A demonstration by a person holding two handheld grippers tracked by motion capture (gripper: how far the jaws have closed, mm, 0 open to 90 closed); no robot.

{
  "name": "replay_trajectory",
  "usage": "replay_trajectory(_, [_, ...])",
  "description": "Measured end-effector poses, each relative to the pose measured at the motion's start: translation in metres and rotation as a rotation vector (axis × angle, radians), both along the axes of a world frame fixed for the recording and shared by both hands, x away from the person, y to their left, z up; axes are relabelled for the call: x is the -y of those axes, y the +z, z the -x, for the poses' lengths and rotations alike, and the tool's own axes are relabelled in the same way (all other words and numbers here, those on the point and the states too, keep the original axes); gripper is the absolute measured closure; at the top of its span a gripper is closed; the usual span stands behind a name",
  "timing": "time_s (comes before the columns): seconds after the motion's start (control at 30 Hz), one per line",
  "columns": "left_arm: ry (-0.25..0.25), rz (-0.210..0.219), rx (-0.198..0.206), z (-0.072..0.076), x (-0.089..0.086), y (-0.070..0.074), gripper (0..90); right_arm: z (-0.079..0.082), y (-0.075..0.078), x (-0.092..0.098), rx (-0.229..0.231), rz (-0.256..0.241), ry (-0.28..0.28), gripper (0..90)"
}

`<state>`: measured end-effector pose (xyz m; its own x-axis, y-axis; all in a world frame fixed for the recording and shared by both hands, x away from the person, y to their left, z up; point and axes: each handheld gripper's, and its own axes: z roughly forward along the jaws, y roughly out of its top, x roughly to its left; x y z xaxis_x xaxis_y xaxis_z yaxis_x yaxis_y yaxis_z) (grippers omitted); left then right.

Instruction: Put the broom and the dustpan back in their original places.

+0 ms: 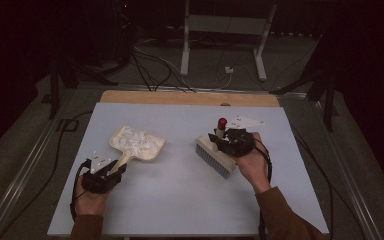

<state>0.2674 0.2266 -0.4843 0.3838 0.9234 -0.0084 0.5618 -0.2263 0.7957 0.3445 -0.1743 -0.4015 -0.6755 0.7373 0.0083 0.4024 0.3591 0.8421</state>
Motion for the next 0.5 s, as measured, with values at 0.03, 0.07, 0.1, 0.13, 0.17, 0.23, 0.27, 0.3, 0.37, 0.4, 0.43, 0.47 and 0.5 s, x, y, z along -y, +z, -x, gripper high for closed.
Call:
replay_trajectory(0.03, [0.004, -0.003, 0.000, 0.000, 0.000, 0.000, 66.0, 0.000, 0.000, 0.001, 0.002, 0.005, 0.005, 69.2])
replay_trajectory(0.07, [0.008, -0.002, 0.001, 0.000, -0.001, 0.000, 65.9, 0.001, 0.001, 0.003, 0.001, 0.007, 0.009, 69.3])
replay_trajectory(0.1, [0.010, -0.003, 0.003, 0.001, -0.001, 0.000, 66.0, 0.001, 0.001, 0.004, 0.003, 0.009, 0.015, 69.3])
replay_trajectory(0.13, [0.012, -0.002, 0.005, 0.001, -0.001, 0.000, 65.9, 0.001, 0.001, 0.006, 0.001, 0.009, 0.018, 69.3])
replay_trajectory(0.17, [0.014, 0.000, 0.007, 0.001, -0.001, 0.000, 65.9, 0.001, 0.002, 0.007, -0.001, 0.011, 0.023, 69.3])
replay_trajectory(0.23, [0.018, 0.002, 0.010, 0.001, -0.001, 0.000, 66.0, 0.002, 0.002, 0.011, 0.001, 0.015, 0.039, 69.3])
replay_trajectory(0.27, [0.022, 0.001, 0.013, 0.001, -0.001, 0.000, 66.0, 0.002, 0.002, 0.013, 0.002, 0.017, 0.046, 69.3])
replay_trajectory(0.3, [0.022, 0.002, 0.013, 0.001, -0.001, 0.000, 65.9, 0.003, 0.002, 0.016, 0.002, 0.020, 0.057, 69.3])
replay_trajectory(0.37, [0.026, 0.001, 0.015, 0.002, -0.001, 0.000, 66.0, 0.003, 0.003, 0.021, 0.003, 0.026, 0.073, 69.3])
replay_trajectory(0.4, [0.026, 0.002, 0.014, 0.002, -0.001, 0.000, 66.0, 0.004, 0.003, 0.024, 0.005, 0.028, 0.083, 69.3])
replay_trajectory(0.43, [0.027, 0.002, 0.015, 0.002, -0.001, 0.000, 66.0, 0.005, 0.003, 0.027, 0.004, 0.033, 0.091, 69.3])
replay_trajectory(0.47, [0.030, 0.002, 0.016, 0.002, -0.001, 0.000, 66.0, 0.005, 0.003, 0.029, 0.001, 0.034, 0.102, 69.3])
replay_trajectory(0.5, [0.031, 0.003, 0.017, 0.002, -0.001, 0.000, 66.0, 0.006, 0.004, 0.032, 0.000, 0.035, 0.115, 69.3])
